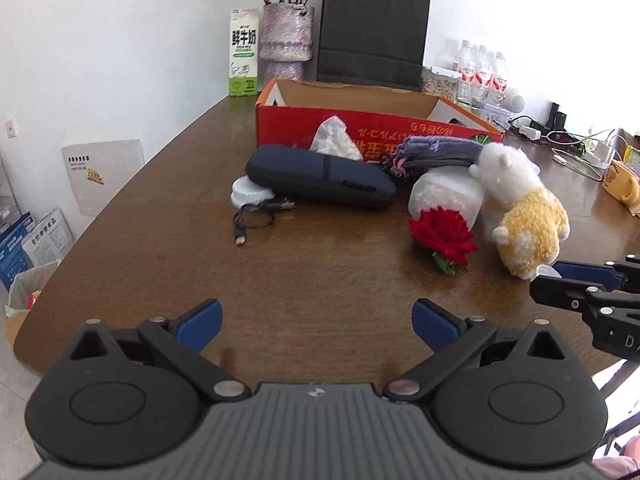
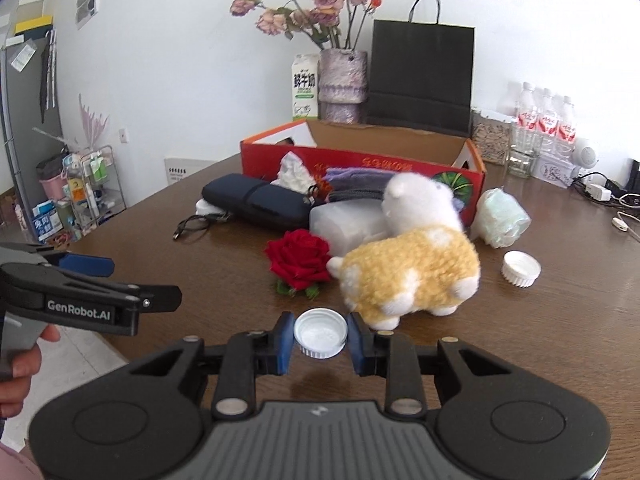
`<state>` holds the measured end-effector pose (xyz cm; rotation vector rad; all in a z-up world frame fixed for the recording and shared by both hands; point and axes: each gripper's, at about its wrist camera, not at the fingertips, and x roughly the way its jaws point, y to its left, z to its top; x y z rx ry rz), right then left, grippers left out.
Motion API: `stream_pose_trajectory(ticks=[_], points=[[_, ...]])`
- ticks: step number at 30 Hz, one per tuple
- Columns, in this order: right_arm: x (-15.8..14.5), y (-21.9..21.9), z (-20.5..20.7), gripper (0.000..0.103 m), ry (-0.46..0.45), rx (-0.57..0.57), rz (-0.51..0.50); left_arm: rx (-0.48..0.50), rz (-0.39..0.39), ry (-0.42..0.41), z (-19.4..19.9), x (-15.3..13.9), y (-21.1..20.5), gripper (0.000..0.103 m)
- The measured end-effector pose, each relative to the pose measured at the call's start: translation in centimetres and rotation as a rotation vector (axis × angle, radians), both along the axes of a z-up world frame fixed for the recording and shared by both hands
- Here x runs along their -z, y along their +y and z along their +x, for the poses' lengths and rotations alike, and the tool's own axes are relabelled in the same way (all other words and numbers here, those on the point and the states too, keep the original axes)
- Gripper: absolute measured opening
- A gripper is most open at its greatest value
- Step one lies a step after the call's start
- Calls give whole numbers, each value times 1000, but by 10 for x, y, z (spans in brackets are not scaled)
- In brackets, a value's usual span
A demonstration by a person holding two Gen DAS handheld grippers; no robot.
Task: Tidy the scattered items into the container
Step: 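Grasp the white bottle cap with the right gripper, then grasp the red rose with the left gripper while the right gripper holds the cap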
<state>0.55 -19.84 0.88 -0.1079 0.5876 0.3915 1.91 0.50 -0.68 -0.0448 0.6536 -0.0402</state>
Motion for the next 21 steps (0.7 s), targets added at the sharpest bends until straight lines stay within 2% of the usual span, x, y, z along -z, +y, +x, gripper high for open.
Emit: stream_pose_trajectory(ticks=[5,10,21], points=[[-12,-11,6,27,-53,26,-1,40,-19,-11,19,-12,-16,103],[-19,-26,18,27,-68,57,15,71,-11,-16,41,-20,-40,103],[-17,-58,55,27,-54,113,61,35,2,49,81,-3,-73,102]])
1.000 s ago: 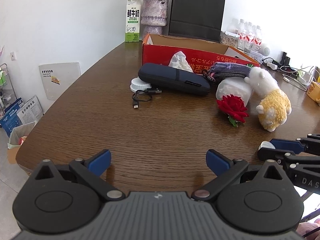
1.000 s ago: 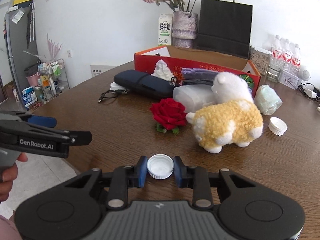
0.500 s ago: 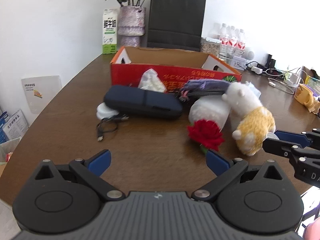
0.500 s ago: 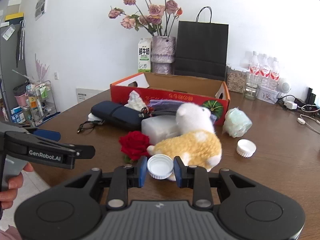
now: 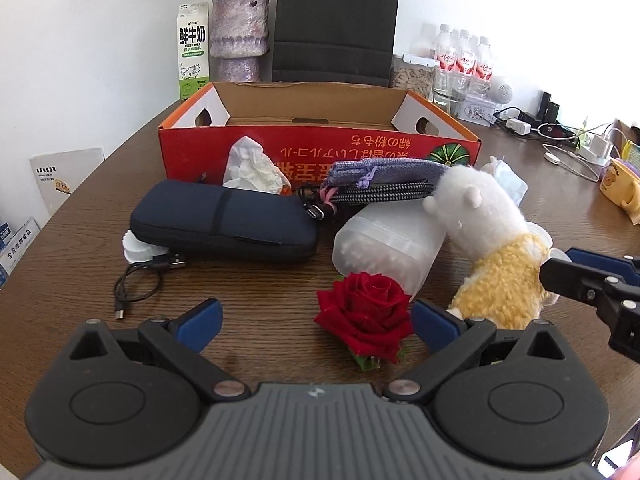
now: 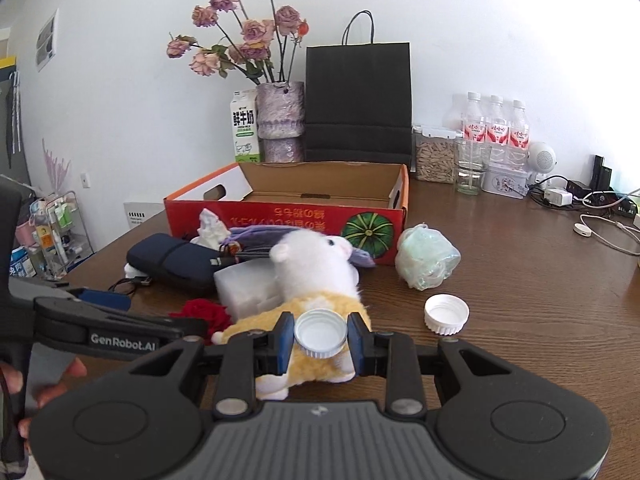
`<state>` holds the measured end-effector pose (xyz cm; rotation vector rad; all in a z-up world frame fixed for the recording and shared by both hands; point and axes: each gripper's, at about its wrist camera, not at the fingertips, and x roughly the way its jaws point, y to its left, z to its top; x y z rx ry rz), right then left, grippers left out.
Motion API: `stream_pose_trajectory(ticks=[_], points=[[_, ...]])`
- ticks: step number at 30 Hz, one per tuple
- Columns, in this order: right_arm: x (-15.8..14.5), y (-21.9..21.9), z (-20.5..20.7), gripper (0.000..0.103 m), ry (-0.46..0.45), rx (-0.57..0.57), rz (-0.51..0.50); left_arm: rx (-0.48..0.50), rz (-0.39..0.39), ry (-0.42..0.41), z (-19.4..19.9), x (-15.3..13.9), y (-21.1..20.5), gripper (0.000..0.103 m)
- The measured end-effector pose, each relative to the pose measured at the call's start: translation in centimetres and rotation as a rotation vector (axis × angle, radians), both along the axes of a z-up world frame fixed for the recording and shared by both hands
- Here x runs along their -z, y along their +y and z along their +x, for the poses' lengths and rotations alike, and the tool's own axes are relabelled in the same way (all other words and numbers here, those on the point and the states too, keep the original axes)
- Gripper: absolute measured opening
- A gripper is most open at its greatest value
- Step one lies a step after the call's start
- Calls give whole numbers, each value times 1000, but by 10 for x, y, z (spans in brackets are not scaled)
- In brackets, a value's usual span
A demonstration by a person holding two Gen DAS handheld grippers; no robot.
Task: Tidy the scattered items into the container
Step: 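Grasp the red rose with the left gripper while the right gripper holds the cap, then carry the rose and cap over the box and open both grippers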
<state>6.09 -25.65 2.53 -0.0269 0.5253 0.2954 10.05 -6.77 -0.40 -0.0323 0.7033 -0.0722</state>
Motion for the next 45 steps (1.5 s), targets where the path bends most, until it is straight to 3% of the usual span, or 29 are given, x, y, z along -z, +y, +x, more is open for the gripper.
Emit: stream_pose_trajectory(ticks=[2,4,5,6,7,19,27,38,45], points=[[1,-3,4,27,0,-1,8,-3,2,4,4,3,-3,100],[2,-4,9,27,1,-5,14,-5,0,10,8,6,-5,90],[3,-5,10,27,0,-8,16,0,-5,12,9,7,-6,73],[3,-5,12,27,-1,-11,18,12,-18,15,11,9,-6,43],[3,-6,12,27,-1,-14,20,18,-33,21,12,10,-5,40],[-2,-2,17,27,-19,-26,26,-14,-60,-90,1,-17,17,38],[-23,11,30,27,-83,-25,23,-26,-68,-191,12,-48,28,39],[-52,43,99,27,-165,-17,24,-80,-118,-297,73,-77,40,39],[-60,53,167,27,-146,16,63,-140,-140,-314,135,-83,49,39]])
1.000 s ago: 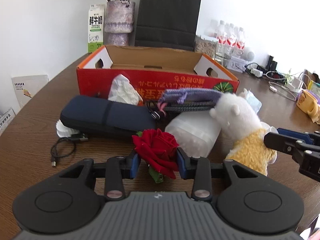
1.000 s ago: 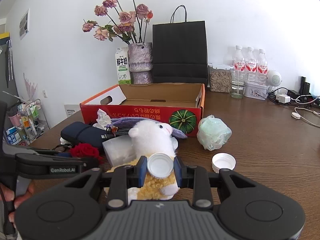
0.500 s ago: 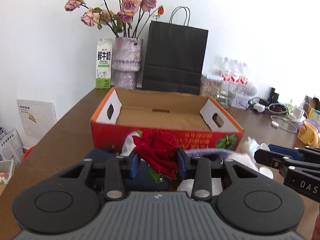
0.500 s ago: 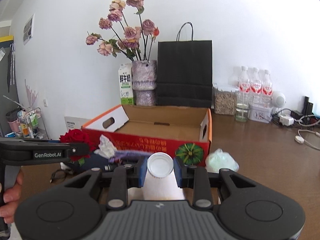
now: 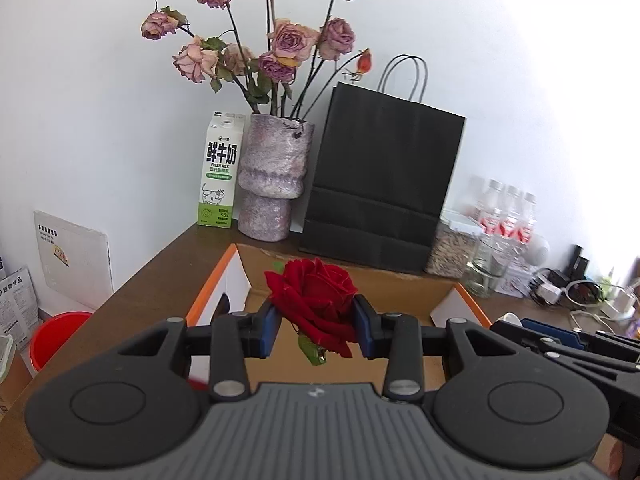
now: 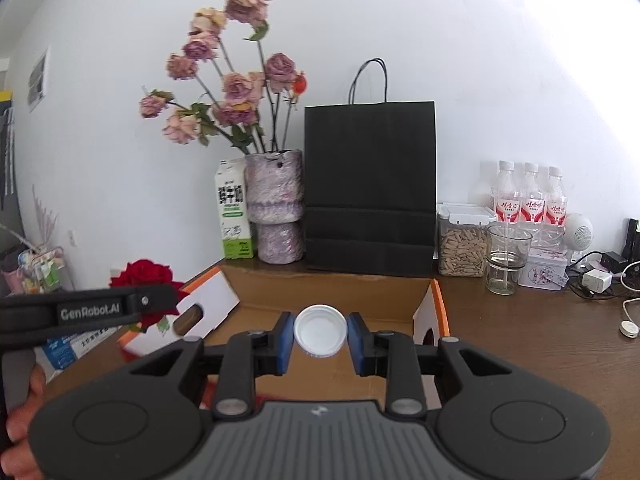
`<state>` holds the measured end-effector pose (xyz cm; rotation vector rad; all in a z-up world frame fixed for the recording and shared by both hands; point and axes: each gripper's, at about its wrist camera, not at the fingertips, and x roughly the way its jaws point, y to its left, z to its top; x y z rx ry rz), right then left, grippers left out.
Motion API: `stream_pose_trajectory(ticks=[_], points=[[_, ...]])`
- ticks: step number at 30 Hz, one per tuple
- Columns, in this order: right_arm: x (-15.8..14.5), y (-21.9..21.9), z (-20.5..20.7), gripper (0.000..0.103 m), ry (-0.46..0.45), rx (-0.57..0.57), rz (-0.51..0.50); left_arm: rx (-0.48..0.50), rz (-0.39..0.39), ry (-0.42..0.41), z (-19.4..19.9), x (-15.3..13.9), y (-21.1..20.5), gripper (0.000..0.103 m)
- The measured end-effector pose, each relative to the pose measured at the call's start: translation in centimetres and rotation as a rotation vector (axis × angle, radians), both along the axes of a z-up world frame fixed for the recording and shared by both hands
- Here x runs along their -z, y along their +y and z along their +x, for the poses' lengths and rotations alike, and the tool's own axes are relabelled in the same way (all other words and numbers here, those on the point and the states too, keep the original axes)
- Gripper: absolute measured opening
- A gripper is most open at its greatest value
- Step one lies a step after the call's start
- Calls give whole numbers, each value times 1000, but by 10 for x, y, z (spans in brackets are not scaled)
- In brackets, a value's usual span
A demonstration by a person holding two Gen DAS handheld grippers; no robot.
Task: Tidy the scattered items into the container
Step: 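Carry the rose and cap over the box and open both grippers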
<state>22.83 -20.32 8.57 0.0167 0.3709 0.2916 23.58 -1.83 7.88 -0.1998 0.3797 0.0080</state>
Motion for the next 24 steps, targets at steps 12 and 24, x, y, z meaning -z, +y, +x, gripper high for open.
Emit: stream_pose_trajectory(ticks=[12,24], points=[[37,2,61,27,132,31,26,-94,24,111,51,49,19,39],[37,9,50,28,103,20,-18,-37,87,82,42,52,1,39]])
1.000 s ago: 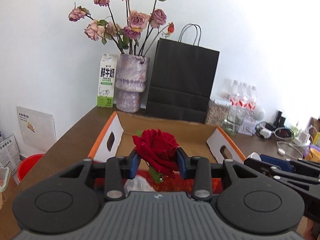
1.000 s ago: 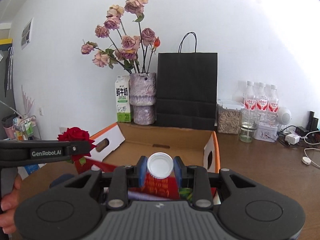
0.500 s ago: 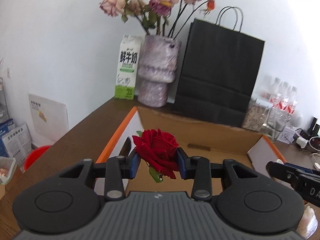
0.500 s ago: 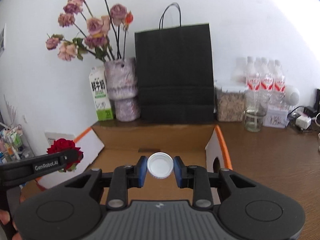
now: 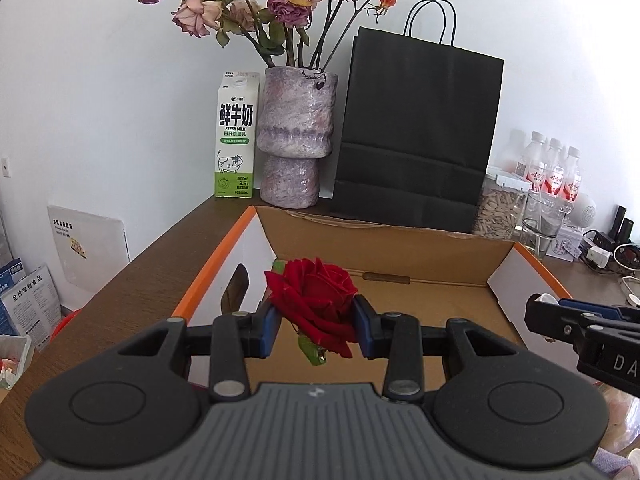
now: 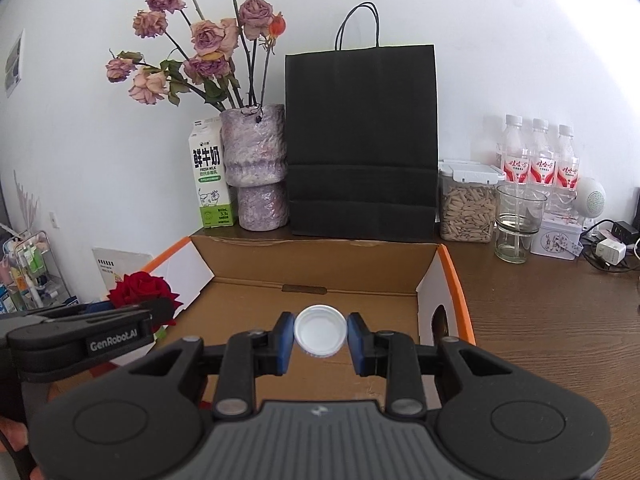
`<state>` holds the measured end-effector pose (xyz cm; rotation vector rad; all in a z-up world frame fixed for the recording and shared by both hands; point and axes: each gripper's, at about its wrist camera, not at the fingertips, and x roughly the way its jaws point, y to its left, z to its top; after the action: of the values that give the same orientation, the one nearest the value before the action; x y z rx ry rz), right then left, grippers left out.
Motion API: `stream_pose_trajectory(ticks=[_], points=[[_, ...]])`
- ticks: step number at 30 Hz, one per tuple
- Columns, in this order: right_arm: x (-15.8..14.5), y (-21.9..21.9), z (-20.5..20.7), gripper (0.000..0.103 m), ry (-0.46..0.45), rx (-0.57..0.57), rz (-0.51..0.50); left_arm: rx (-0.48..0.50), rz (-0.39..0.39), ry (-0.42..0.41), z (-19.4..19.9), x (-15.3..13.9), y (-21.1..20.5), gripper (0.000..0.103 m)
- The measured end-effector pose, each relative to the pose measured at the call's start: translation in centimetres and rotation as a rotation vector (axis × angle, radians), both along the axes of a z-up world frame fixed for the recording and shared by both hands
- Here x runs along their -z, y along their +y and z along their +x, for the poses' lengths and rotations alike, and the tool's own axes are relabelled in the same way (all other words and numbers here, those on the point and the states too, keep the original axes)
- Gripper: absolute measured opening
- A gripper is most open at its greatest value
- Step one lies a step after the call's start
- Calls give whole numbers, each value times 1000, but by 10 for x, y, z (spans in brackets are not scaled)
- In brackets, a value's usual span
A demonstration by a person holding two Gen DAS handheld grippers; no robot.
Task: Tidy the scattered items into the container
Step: 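Carry the rose and cap over the box and open both grippers, then withdraw both grippers from the box toward the table items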
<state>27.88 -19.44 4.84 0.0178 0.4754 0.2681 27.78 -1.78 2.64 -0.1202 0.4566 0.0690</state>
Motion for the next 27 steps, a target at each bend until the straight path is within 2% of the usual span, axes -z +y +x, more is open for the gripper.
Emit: stream_pose_trajectory(ticks=[4,5,7,8,9,12,14,27], points=[[0,2,-2,28,-7,-1,-14,8,7,-10,-2,-1,-2,39],[0,3,-3,28,-12,0,-17,5,14,-15,-3,-1,-3,43],[-1,3,-5,31,-25,4,-18,-4,27,-28,-6,-3,-5,71],[-1,3,-6,45,-30,5,-17,-8,30,-42,-8,-3,-5,91],[-1,3,-8,64,-38,6,-17,-7,34,-65,-11,-4,-6,101],[-3,2,-15,93,-74,23,-15,-47,56,-120,-19,-7,-8,103],[-4,2,-17,101,-86,17,-9,-52,57,-111,-18,-7,-7,103],[-3,5,-22,103,-113,44,-37,-64,62,-92,-20,-2,-5,103]])
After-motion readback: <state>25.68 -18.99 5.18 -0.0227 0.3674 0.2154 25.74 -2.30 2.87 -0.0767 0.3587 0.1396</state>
